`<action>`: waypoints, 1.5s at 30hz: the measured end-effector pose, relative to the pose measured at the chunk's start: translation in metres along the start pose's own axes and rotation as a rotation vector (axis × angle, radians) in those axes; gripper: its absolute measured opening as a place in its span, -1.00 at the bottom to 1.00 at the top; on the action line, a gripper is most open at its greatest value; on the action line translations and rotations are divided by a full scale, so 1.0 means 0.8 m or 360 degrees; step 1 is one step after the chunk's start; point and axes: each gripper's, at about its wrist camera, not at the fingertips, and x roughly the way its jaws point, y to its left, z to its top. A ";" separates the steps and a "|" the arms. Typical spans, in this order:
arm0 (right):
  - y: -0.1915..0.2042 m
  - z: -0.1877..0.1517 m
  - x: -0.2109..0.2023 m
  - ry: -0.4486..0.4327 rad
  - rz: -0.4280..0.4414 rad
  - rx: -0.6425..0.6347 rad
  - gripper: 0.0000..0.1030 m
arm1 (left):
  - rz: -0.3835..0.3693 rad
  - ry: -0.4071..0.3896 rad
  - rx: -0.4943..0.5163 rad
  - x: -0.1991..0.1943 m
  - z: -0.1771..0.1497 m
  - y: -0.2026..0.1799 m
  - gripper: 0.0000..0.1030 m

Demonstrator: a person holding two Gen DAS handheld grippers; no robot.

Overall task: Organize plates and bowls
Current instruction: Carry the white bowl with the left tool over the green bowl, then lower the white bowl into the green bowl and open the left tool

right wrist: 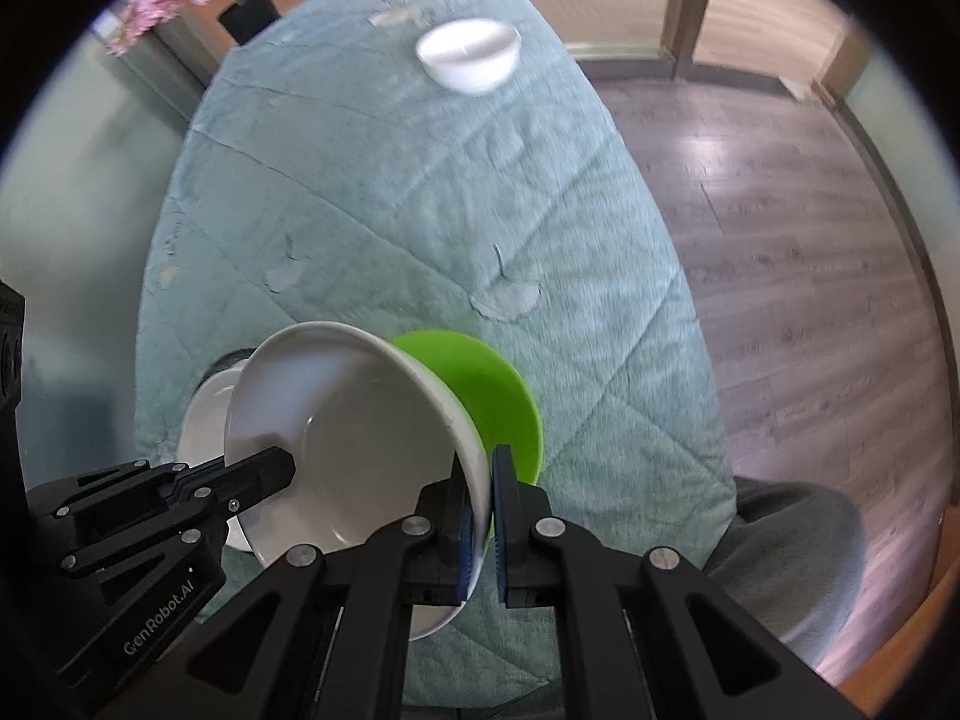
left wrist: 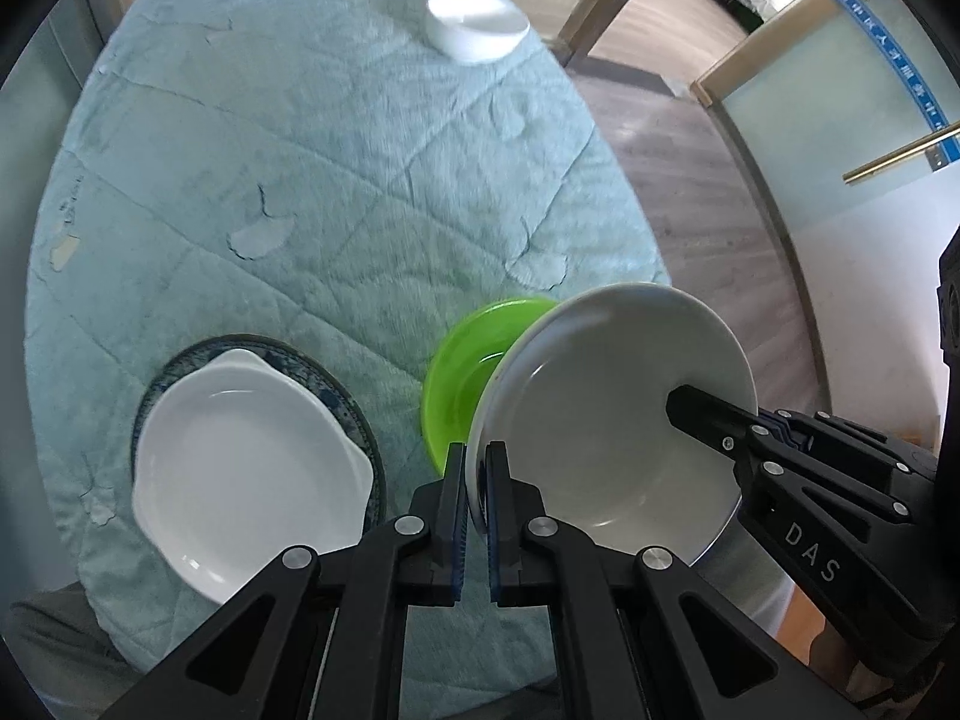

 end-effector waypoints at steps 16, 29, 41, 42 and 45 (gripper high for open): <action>-0.010 0.006 0.069 0.0117 -0.0129 0.0055 -0.91 | -0.0002 0.0134 0.0018 0.083 0.025 0.011 -0.95; 0.001 0.007 0.068 0.0069 -0.0252 -0.0013 -0.91 | -0.0113 0.0111 -0.0053 0.072 0.026 0.024 -0.86; 0.015 0.007 0.068 0.0070 -0.0254 -0.0097 -0.85 | -0.0148 -0.0019 -0.0089 0.021 0.024 0.045 -0.86; 0.013 0.008 0.067 0.0073 -0.0226 -0.0076 -0.85 | -0.0151 -0.0019 -0.0089 0.020 0.023 0.045 -0.86; 0.007 0.010 0.059 0.0065 -0.0143 -0.0042 -0.66 | -0.0154 -0.0029 -0.0081 0.021 0.022 0.043 -0.86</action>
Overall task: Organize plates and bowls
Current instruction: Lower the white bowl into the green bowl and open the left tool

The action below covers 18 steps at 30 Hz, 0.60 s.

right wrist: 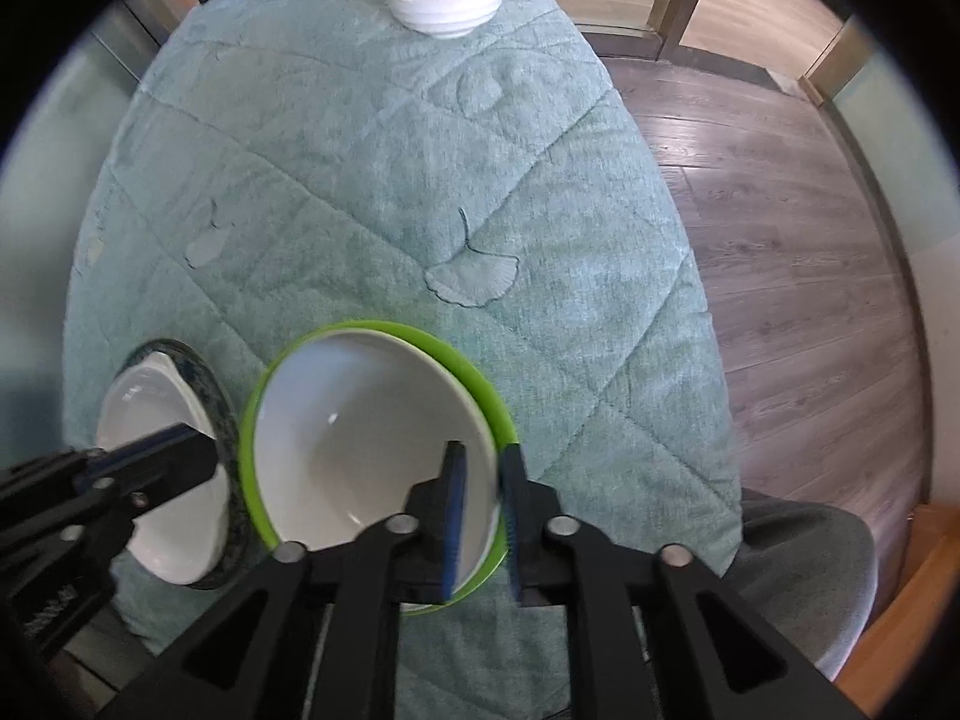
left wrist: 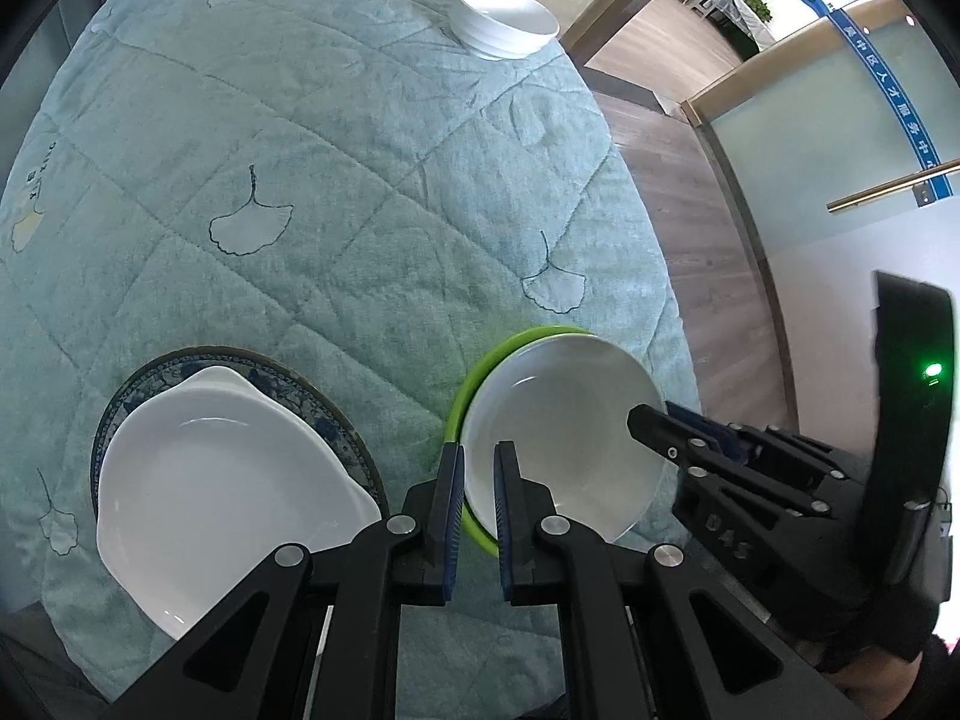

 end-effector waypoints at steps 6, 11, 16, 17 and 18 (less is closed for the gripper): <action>-0.018 0.000 -0.008 -0.0058 0.0090 -0.0009 -0.17 | -0.0005 0.0034 -0.0006 0.012 0.003 0.004 -0.76; -0.033 0.003 0.022 0.0067 0.0159 0.0007 -0.31 | -0.0017 0.0094 0.0011 0.035 0.014 0.005 -0.62; -0.030 -0.004 0.037 0.0153 0.0257 0.0047 -0.57 | -0.0037 0.0106 0.0018 0.042 0.026 0.004 -0.58; -0.028 -0.005 0.037 0.0152 0.0249 0.0038 -0.57 | -0.0037 0.0106 0.0023 0.042 0.026 0.003 -0.58; -0.028 -0.005 0.037 0.0149 0.0249 0.0035 -0.57 | -0.0038 0.0098 0.0024 0.040 0.027 0.004 -0.58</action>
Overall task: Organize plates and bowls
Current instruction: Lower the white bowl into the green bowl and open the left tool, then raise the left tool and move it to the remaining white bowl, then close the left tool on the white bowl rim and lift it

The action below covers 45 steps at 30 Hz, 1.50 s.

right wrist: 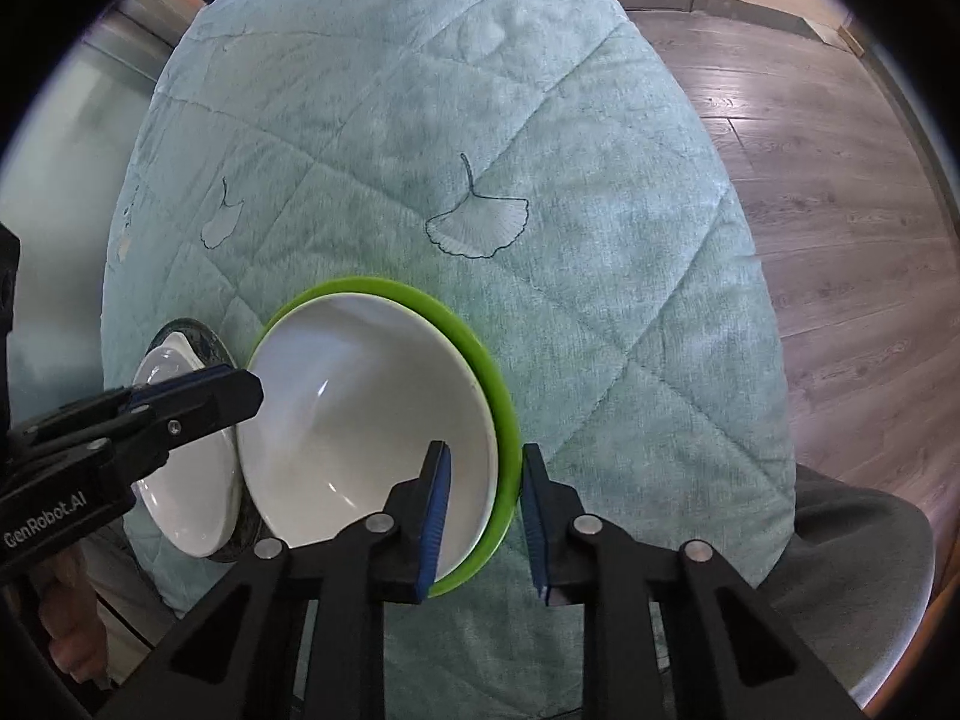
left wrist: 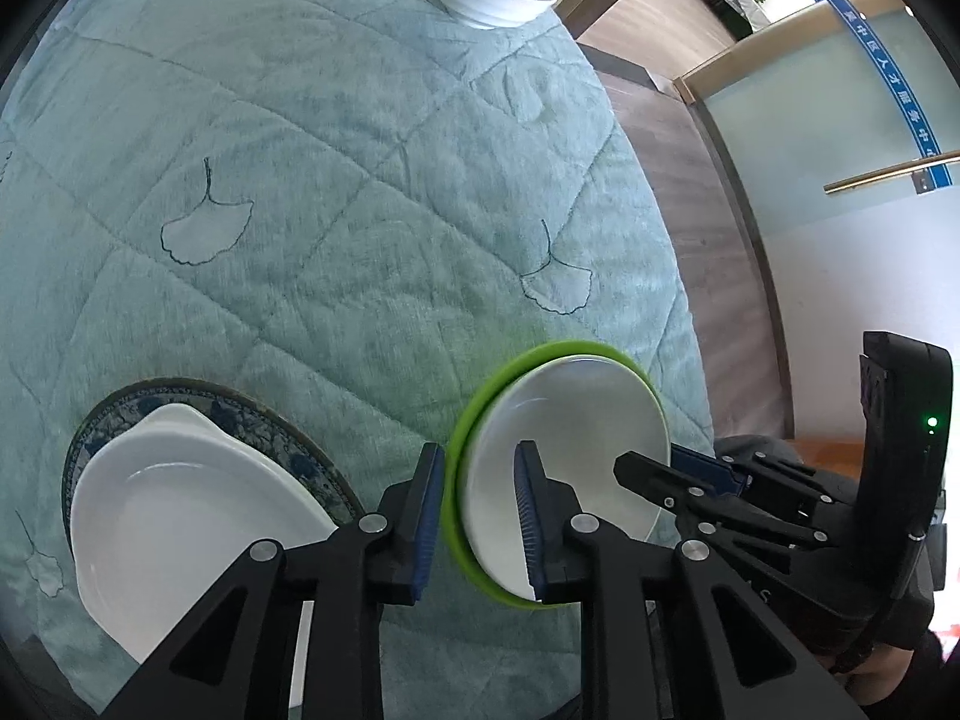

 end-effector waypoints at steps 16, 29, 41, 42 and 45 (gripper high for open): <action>-0.027 0.134 -0.171 -0.0759 0.0124 -0.0157 0.99 | 0.0176 -0.0873 0.0103 -0.177 0.121 -0.003 0.98; -0.014 0.306 -0.133 -0.0508 0.0236 -0.0118 0.99 | 0.0189 -0.0749 0.0078 -0.142 0.320 -0.009 0.98; -0.015 0.402 -0.047 -0.0301 -0.0143 -0.0179 0.98 | 0.0085 -0.0376 -0.0055 -0.021 0.437 0.035 0.98; -0.018 0.407 -0.035 -0.0251 -0.0139 -0.0155 0.98 | 0.0068 -0.0354 -0.0062 -0.013 0.440 0.041 0.98; -0.026 0.414 -0.006 -0.0155 -0.0126 -0.0095 0.91 | 0.0031 -0.0253 -0.0117 0.020 0.454 0.057 0.96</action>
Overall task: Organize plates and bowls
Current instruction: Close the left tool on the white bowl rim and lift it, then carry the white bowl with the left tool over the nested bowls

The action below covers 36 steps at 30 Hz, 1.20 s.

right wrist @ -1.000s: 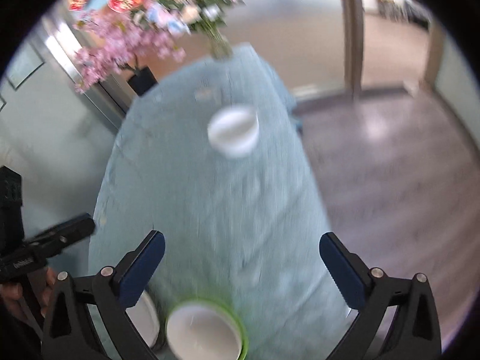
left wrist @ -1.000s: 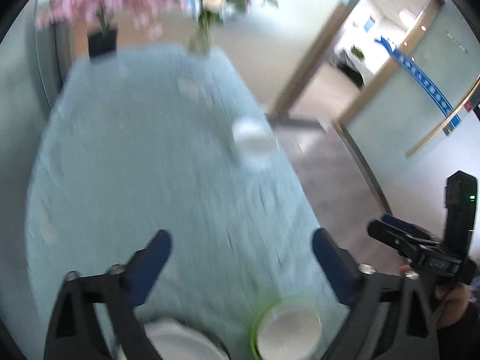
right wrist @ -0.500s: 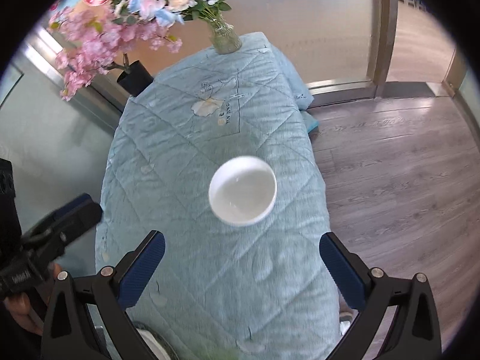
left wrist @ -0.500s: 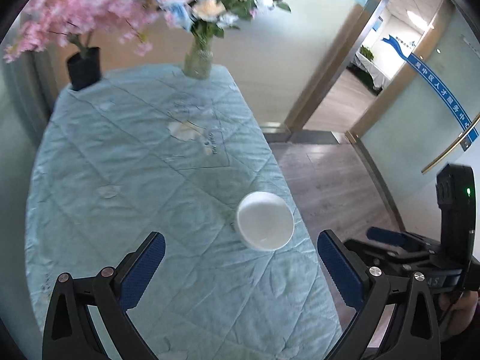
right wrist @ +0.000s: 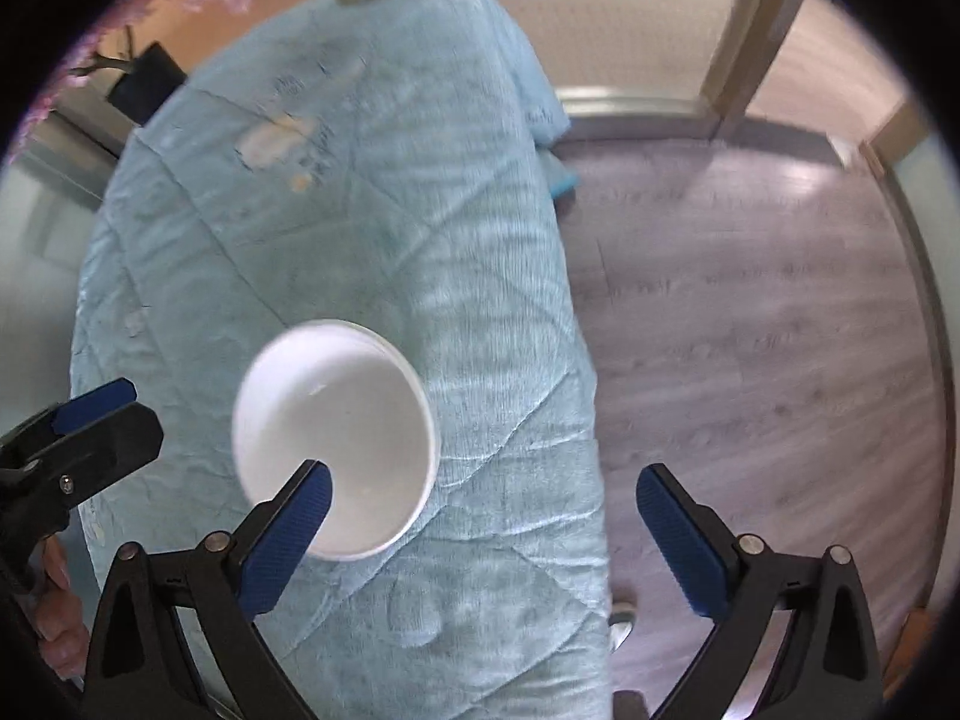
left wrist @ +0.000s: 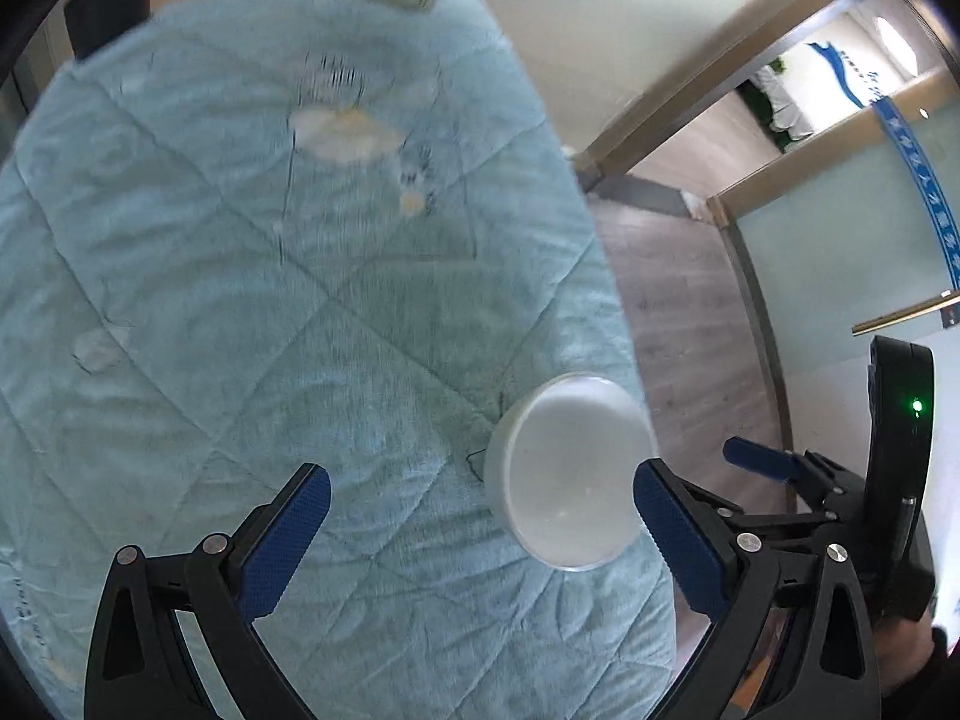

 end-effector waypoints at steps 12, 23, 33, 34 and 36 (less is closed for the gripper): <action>-0.004 0.000 0.047 0.0130 0.0128 0.0121 -0.64 | -0.0052 0.0184 0.0041 0.069 0.002 0.008 0.31; 0.017 0.004 0.044 0.0067 0.0085 0.0140 -0.88 | -0.0133 0.0251 0.0059 0.091 -0.004 0.003 -0.69; 0.028 -0.003 0.035 0.0057 0.0078 0.0126 -0.90 | 0.0003 0.0209 0.0131 0.070 -0.011 -0.022 -0.84; 0.031 -0.005 0.030 0.0050 0.0075 0.0116 -0.90 | 0.0011 0.0198 0.0138 0.061 -0.013 -0.021 -0.85; 0.039 -0.008 0.016 0.0020 0.0073 0.0105 -0.89 | 0.0022 0.0166 0.0157 0.044 -0.017 -0.025 -0.85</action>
